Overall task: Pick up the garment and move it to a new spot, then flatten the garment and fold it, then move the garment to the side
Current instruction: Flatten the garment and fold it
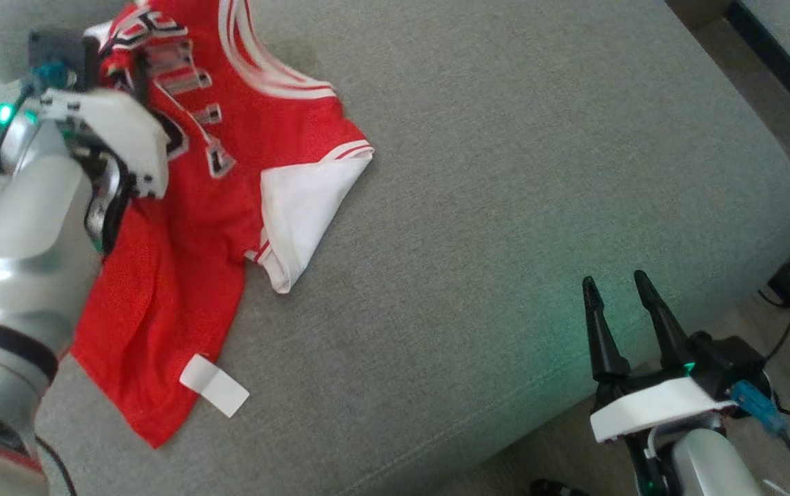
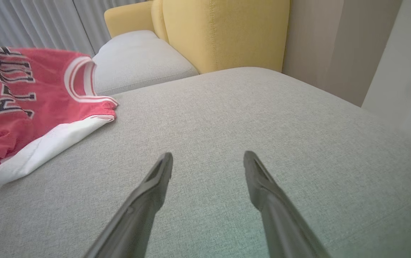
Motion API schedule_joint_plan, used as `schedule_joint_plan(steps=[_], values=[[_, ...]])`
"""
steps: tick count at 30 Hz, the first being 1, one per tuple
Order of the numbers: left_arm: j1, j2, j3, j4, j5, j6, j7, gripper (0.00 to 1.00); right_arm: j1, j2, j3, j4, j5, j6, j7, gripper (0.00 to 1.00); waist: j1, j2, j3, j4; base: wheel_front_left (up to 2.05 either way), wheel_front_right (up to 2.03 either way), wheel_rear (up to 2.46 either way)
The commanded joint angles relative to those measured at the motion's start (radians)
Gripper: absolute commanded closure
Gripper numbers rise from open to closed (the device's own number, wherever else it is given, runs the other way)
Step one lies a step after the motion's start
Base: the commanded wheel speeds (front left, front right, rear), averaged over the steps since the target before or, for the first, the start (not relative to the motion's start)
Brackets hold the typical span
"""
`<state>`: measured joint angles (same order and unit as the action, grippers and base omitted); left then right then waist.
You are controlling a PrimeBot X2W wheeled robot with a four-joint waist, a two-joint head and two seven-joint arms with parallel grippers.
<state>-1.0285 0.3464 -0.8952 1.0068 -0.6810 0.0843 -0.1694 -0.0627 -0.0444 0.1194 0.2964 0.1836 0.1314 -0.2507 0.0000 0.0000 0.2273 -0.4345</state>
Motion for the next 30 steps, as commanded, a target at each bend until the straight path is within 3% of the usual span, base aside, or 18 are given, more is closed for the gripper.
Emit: schedule_joint_plan(steps=[1, 5, 9, 19, 25, 30], values=[[-0.029, 0.026, 0.026, 0.002, -0.007, -0.005, -0.004, 0.00, -0.016, -0.006, 0.021, -0.023, 0.011, -0.001, -0.011, 0.00, 0.0000, 0.0000, -0.004, -0.004, 0.00, 0.00, 0.00], [0.000, 0.013, 0.030, 0.060, -0.029, -0.018, 0.005, 0.00, -0.009, -0.006, 0.015, -0.023, 0.014, -0.001, -0.011, 0.00, 0.0000, 0.0000, -0.010, -0.001, 0.00, 0.00, 0.00], [0.002, -0.010, 0.050, 0.060, -0.041, 0.010, -0.044, 0.00, 0.000, -0.006, -0.002, -0.025, 0.011, -0.001, -0.011, 0.00, 0.0000, 0.0000, -0.018, 0.020, 0.00, 0.00, 0.00], [0.142, -0.227, -0.010, -0.077, -0.062, -0.012, -0.049, 0.00, 0.007, -0.006, -0.001, -0.032, 0.003, -0.001, -0.011, 0.00, 0.0000, 0.0000, -0.005, 0.079, 0.00, 0.00, 0.00], [0.161, -0.247, -0.015, -0.054, -0.077, 0.013, -0.019, 0.00, -0.007, -0.006, 0.005, -0.033, -0.011, -0.001, -0.011, 0.00, 0.0000, 0.0000, 0.012, 0.075, 0.00, 0.00, 0.00], [0.155, -0.244, -0.013, -0.024, -0.092, -0.015, -0.002, 0.00, -0.003, -0.006, 0.003, -0.031, -0.014, -0.001, -0.011, 0.00, 0.0000, 0.0000, 0.023, 0.069, 0.00, 0.00, 0.00]])
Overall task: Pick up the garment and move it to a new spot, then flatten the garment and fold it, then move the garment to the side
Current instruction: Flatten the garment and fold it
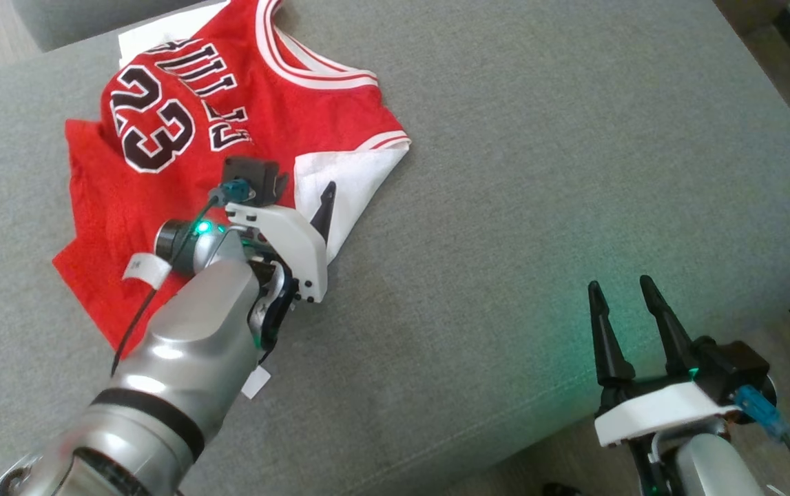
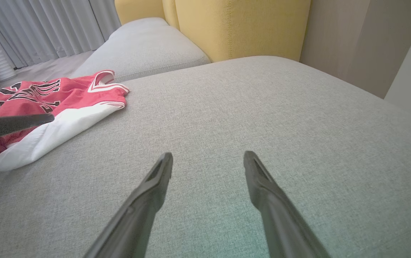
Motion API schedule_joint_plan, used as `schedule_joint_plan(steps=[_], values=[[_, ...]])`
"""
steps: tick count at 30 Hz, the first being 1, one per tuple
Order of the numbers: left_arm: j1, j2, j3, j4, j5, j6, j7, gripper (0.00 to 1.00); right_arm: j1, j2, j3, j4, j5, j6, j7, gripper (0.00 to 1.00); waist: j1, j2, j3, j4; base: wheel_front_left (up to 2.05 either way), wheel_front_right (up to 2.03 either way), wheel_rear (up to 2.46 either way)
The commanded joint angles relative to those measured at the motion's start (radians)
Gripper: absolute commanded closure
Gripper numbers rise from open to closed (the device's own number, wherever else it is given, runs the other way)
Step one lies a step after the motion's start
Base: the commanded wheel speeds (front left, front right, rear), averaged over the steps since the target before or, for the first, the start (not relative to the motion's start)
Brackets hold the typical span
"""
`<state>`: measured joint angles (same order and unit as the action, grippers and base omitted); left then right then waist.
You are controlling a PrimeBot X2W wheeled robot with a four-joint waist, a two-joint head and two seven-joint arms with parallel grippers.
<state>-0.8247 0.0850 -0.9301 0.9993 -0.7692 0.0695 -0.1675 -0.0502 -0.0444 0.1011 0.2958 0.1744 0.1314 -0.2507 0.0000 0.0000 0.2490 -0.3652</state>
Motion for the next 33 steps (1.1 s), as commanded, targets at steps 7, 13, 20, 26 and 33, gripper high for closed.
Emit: schedule_joint_plan(steps=[7, 13, 20, 26, 33], values=[[-0.061, 0.004, 0.017, 0.027, -0.014, -0.011, 0.011, 0.00, -0.018, -0.006, 0.035, -0.029, 0.001, -0.001, -0.011, 0.00, 0.0000, 0.0000, 0.012, -0.010, 0.00, 0.00, 0.00], [-0.062, -0.013, 0.004, 0.040, -0.023, -0.048, 0.005, 0.00, -0.024, -0.006, 0.037, -0.028, 0.009, -0.001, -0.011, 0.00, 0.0000, 0.0000, 0.016, -0.019, 0.00, 0.00, 0.00], [-0.064, -0.026, -0.022, 0.039, -0.018, -0.060, -0.007, 0.04, -0.022, -0.006, 0.034, -0.026, 0.013, -0.001, -0.011, 0.00, 0.0000, 0.0000, 0.019, -0.020, 0.00, 0.00, 0.00], [-0.056, -0.032, -0.056, 0.023, -0.011, -0.071, -0.009, 1.00, -0.024, -0.006, 0.034, -0.024, 0.017, -0.001, -0.011, 0.00, 0.0000, 0.0000, 0.017, -0.017, 0.00, 0.00, 0.00], [-0.031, -0.034, -0.103, -0.041, 0.010, -0.056, -0.032, 0.97, -0.018, -0.006, 0.025, -0.018, 0.015, -0.001, -0.011, 0.00, 0.0000, 0.0000, 0.005, -0.006, 0.00, 0.00, 0.00]])
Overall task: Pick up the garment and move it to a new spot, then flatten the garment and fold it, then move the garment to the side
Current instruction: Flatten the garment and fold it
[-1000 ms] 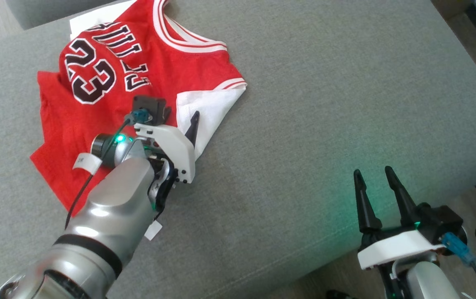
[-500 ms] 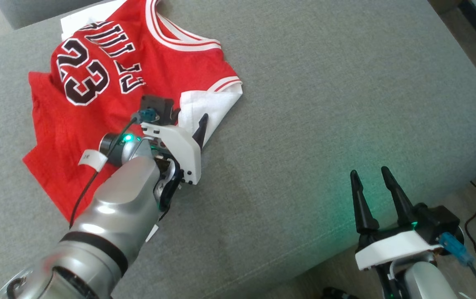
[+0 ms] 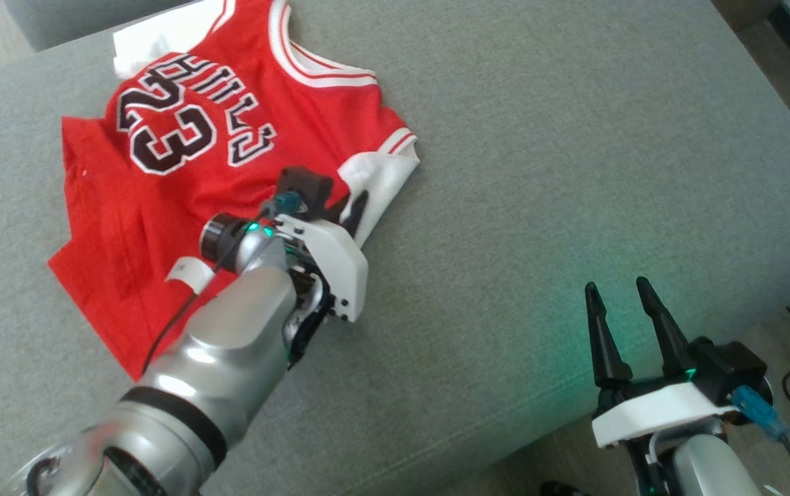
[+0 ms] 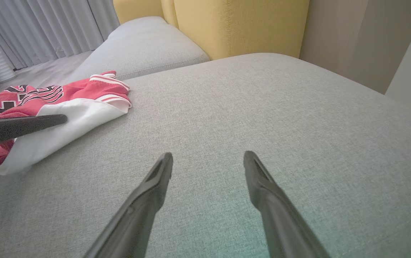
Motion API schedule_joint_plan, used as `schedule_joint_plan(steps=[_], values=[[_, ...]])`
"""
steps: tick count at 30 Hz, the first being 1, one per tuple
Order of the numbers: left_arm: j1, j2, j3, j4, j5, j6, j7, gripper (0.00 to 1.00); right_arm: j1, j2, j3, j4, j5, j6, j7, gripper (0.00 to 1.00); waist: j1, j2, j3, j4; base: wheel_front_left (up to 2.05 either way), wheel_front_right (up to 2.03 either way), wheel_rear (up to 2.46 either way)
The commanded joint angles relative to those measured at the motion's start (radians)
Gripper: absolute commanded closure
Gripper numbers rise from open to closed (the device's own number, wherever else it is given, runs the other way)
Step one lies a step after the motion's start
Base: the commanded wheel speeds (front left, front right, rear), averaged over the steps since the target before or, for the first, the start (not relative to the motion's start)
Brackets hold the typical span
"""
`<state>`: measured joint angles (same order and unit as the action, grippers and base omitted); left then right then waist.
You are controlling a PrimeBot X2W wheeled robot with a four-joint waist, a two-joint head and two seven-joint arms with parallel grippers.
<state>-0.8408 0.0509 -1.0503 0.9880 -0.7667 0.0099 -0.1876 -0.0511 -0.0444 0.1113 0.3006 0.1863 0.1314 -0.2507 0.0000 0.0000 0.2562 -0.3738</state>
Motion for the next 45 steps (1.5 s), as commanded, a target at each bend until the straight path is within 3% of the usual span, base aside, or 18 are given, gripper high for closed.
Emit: schedule_joint_plan(steps=[1, 3, 7, 18, 23, 25, 26, 27, 28, 32, 36, 40, 45], values=[[-0.010, 0.000, 0.010, -0.039, 0.010, 0.007, -0.013, 0.90, -0.016, -0.006, 0.015, -0.023, 0.003, -0.001, -0.011, 0.00, 0.0000, 0.0000, -0.003, 0.005, 0.00, 0.00, 0.00], [0.000, 0.000, 0.000, -0.057, 0.013, 0.016, -0.014, 0.71, -0.015, -0.006, 0.014, -0.023, 0.003, -0.001, -0.011, 0.00, 0.0000, 0.0000, -0.006, 0.009, 0.00, 0.00, 0.00], [0.018, 0.000, -0.022, -0.083, 0.024, 0.033, -0.014, 0.53, -0.012, -0.006, 0.014, -0.023, 0.001, -0.001, -0.011, 0.00, 0.0000, 0.0000, -0.010, 0.017, 0.00, 0.00, 0.00], [0.059, -0.001, -0.084, -0.170, 0.028, 0.041, -0.003, 0.48, -0.019, -0.006, 0.020, -0.014, 0.004, -0.001, -0.011, 0.00, 0.0000, 0.0000, -0.008, 0.017, 0.00, 0.00, 0.00], [0.104, -0.001, -0.135, -0.238, 0.008, 0.012, 0.007, 0.44, -0.016, -0.006, 0.024, -0.005, 0.007, -0.001, -0.011, 0.00, 0.0000, 0.0000, -0.014, 0.011, 0.00, 0.00, 0.00], [0.134, -0.001, -0.144, -0.280, -0.028, -0.015, 0.005, 0.29, -0.015, -0.006, 0.025, -0.002, 0.008, -0.001, -0.011, 0.00, 0.0000, 0.0000, -0.019, 0.009, 0.00, 0.00, 0.00], [0.141, -0.001, -0.150, -0.296, -0.035, -0.020, 0.000, 0.10, -0.015, -0.006, 0.024, -0.001, 0.009, -0.001, -0.011, 0.00, 0.0000, 0.0000, -0.021, 0.010, 0.00, 0.00, 0.00], [0.149, -0.001, -0.150, -0.311, -0.045, -0.020, -0.008, 0.00, -0.014, -0.006, 0.023, 0.000, 0.010, -0.001, -0.011, 0.00, 0.0000, 0.0000, -0.024, 0.011, 0.00, 0.00, 0.00], [0.155, -0.001, -0.146, -0.324, -0.055, -0.016, -0.017, 0.00, -0.013, -0.006, 0.020, -0.001, 0.010, -0.001, -0.011, 0.00, 0.0000, 0.0000, -0.029, 0.014, 0.00, 0.00, 0.00], [0.168, 0.000, -0.110, -0.357, -0.059, 0.033, -0.055, 0.00, -0.005, -0.006, -0.001, -0.012, 0.000, -0.001, -0.011, 0.00, 0.0000, 0.0000, -0.048, 0.035, 0.00, 0.00, 0.00], [0.205, 0.045, -0.035, -0.416, -0.023, 0.107, -0.072, 0.00, 0.010, -0.006, -0.038, -0.029, -0.022, -0.001, -0.011, 0.00, 0.0000, 0.0000, -0.075, 0.072, 0.00, 0.00, 0.00], [0.303, 0.109, 0.104, -0.575, 0.056, 0.197, -0.074, 0.00, 0.027, -0.006, -0.077, -0.048, -0.053, -0.001, -0.011, 0.00, 0.0000, 0.0000, -0.107, 0.119, 0.00, 0.00, 0.00], [0.492, 0.166, 0.284, -0.753, 0.148, 0.259, -0.074, 0.00, 0.038, -0.006, -0.115, -0.065, -0.086, -0.001, -0.011, 0.00, 0.0000, 0.0000, -0.137, 0.179, 0.00, 0.00, 0.00]])
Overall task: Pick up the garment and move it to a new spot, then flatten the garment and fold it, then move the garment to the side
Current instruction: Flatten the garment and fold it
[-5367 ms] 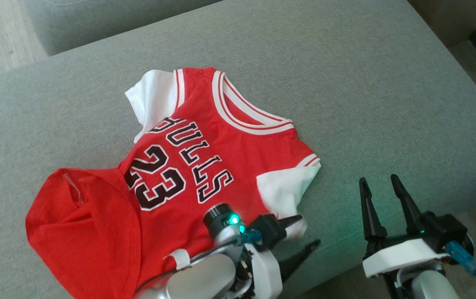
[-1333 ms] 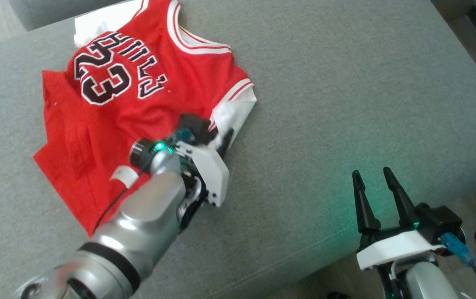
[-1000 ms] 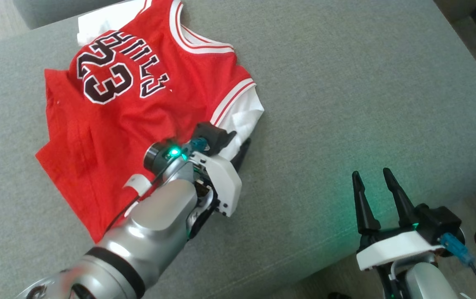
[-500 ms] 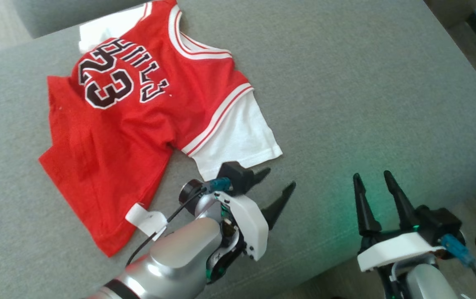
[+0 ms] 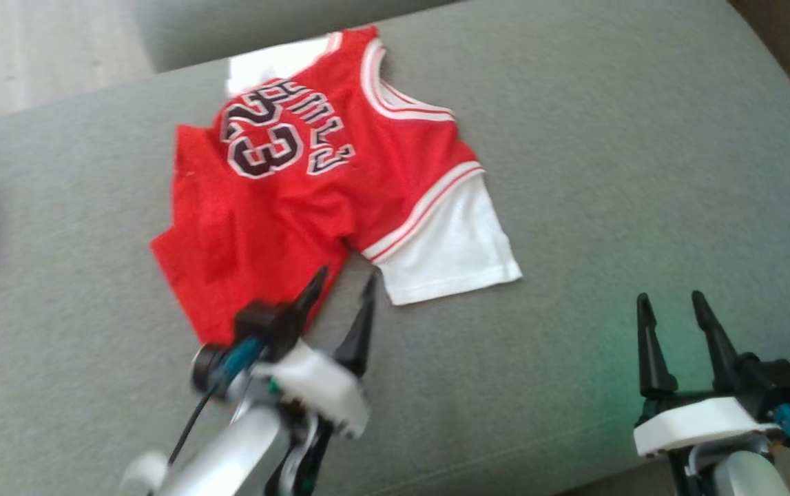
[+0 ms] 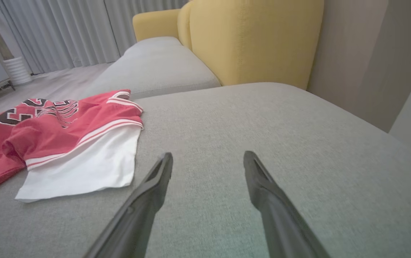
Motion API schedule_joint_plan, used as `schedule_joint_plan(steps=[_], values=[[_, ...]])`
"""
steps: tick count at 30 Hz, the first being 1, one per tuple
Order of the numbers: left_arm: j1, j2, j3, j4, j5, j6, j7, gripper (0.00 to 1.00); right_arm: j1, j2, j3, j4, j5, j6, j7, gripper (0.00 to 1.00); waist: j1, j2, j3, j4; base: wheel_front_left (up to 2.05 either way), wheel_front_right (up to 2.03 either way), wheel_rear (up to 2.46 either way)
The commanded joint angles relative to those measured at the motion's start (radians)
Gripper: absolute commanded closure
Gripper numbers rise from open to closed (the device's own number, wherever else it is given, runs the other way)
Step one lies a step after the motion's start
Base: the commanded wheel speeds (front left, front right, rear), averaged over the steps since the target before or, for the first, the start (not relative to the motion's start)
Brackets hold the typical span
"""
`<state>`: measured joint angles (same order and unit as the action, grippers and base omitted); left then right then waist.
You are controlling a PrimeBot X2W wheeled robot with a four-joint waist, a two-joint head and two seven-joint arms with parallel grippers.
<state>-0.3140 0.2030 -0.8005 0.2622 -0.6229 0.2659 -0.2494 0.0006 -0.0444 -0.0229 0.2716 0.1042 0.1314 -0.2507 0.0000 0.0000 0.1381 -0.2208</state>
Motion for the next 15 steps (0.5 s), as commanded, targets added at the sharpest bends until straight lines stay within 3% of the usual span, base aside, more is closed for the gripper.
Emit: schedule_joint_plan(steps=[1, 7, 15], values=[[0.000, 0.020, 0.067, -0.049, 0.022, 0.009, -0.012, 0.00, -0.013, -0.006, 0.013, -0.038, -0.009, -0.001, -0.011, 0.00, 0.0000, 0.0000, -0.024, 0.040, 0.00, 0.00, 0.00], [0.167, 0.020, 0.224, -0.123, 0.109, 0.000, -0.012, 0.00, 0.001, -0.006, -0.021, -0.035, -0.042, -0.001, -0.011, 0.00, 0.0000, 0.0000, -0.057, 0.119, 0.00, 0.00, 0.00], [0.288, -0.005, 0.372, -0.129, 0.237, -0.066, -0.012, 0.00, 0.016, -0.006, -0.066, -0.008, -0.055, -0.001, -0.011, 0.00, 0.0000, 0.0000, -0.096, 0.200, 0.00, 0.00, 0.00]])
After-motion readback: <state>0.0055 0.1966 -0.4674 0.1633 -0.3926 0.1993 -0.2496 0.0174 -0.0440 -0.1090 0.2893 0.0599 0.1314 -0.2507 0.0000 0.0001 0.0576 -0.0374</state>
